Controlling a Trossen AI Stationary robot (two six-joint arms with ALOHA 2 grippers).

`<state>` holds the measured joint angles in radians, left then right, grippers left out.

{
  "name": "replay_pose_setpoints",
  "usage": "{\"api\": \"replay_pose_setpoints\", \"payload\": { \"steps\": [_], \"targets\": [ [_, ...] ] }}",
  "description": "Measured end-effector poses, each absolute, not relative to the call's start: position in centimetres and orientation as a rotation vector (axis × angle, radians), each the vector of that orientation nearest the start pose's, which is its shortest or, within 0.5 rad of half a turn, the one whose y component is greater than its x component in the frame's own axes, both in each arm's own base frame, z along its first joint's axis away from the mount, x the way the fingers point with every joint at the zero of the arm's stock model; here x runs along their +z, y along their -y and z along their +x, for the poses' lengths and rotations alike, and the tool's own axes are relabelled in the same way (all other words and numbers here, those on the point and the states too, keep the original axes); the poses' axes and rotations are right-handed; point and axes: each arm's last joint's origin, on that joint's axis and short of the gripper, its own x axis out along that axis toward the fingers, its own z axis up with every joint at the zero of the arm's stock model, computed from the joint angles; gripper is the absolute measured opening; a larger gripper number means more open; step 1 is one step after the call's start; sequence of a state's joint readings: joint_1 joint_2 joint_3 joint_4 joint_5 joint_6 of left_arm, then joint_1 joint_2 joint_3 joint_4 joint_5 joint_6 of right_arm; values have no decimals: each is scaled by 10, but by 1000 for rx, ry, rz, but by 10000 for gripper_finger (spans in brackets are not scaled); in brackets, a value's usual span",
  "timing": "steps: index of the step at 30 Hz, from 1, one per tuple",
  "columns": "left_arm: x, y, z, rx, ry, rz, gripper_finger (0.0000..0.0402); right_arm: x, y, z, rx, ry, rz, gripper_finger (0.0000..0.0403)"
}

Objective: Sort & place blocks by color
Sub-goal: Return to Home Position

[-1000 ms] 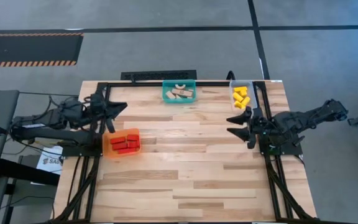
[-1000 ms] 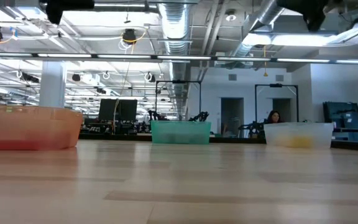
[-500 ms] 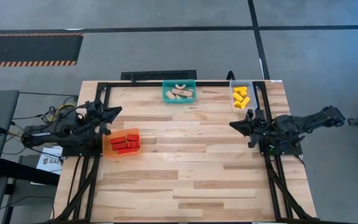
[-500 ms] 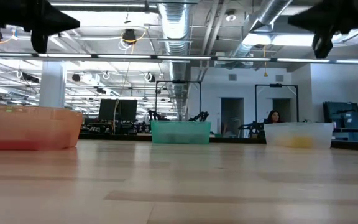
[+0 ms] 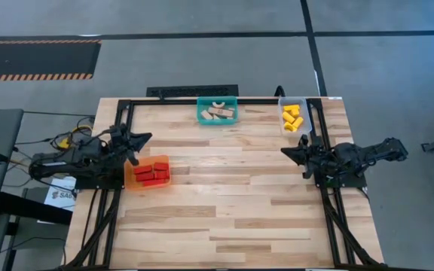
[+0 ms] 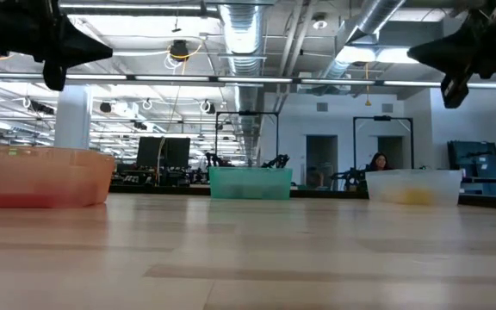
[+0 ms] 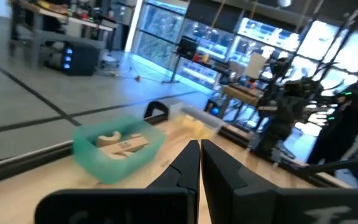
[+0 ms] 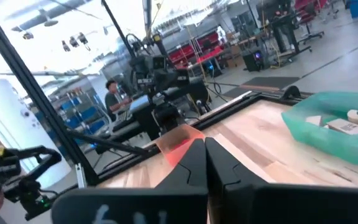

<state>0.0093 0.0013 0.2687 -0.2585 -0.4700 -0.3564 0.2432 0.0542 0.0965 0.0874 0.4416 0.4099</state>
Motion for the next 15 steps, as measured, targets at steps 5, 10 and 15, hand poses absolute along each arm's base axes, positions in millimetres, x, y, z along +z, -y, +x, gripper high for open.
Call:
{"api": "replay_pose_setpoints", "payload": {
  "steps": [5,10,15],
  "targets": [
    [209,-12,83,377,159,-384,0,178,-10,94,-177,148,443,3],
    [195,-11,89,357,157,-396,0,174,-10,94,-180,128,430,2],
    [191,-11,90,334,142,-392,0,174,-11,95,-140,112,328,2]
  ]
}}
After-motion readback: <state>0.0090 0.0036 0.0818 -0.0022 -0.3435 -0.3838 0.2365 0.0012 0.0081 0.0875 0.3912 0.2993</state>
